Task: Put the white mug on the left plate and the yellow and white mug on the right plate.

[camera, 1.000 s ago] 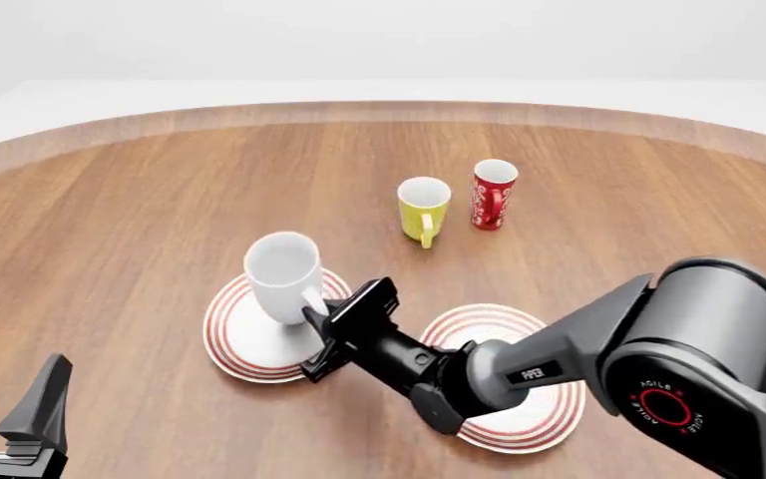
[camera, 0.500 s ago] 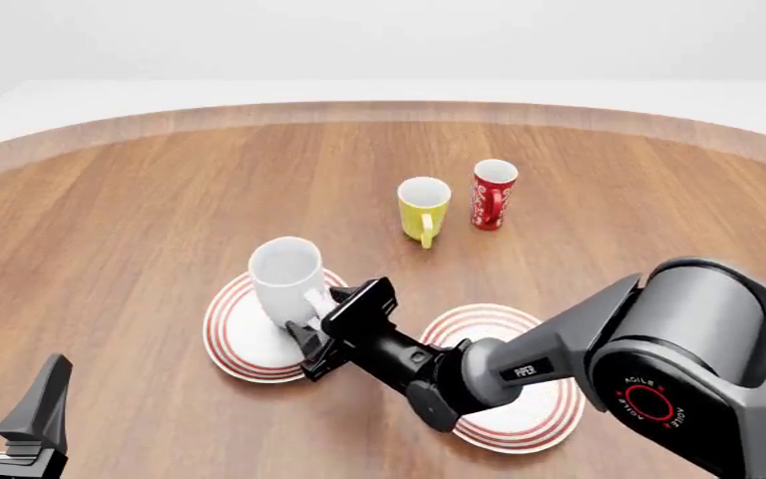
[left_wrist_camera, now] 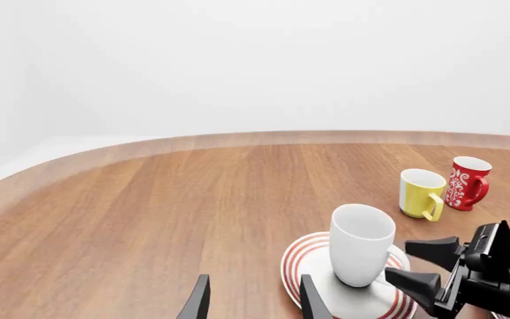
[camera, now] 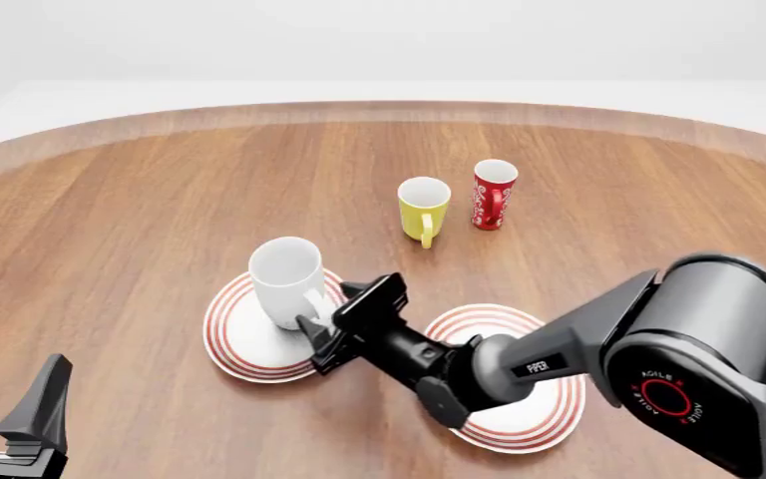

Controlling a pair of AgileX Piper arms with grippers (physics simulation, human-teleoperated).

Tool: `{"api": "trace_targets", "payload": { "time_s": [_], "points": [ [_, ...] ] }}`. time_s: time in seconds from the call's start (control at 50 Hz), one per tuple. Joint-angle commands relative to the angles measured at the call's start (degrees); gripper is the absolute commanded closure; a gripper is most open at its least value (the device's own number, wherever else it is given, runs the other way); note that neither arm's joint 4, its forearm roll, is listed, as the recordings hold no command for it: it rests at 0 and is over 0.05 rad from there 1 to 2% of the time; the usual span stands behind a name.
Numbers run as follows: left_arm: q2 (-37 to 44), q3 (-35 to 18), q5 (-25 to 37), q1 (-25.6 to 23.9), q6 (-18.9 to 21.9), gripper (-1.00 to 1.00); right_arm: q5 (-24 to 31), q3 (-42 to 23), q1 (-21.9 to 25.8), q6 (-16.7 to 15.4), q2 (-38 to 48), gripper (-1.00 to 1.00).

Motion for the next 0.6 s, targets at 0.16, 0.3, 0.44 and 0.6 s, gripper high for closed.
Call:
{"api": "trace_targets", "payload": {
  "time_s": [0.16, 0.3, 0.44, 0.6],
  "points": [
    [0.0, 0.0, 0.0, 0.0, 0.0, -1.0, -1.35, 4.23, -1.16, -0.1, -4.34, -1.0],
    [0.0, 0.0, 0.0, 0.0, 0.0, -1.0, -1.84, 6.43, -1.55, -0.38, -7.15, -1.0],
    [0.0, 0.0, 0.0, 0.0, 0.0, -1.0, -3.16, 8.62, -2.32, -0.02, -8.96, -1.0],
    [0.0, 0.0, 0.0, 0.0, 0.0, -1.0, -4.39, 10.72, -3.29, 0.25, -11.0, -1.0]
  ]
}}
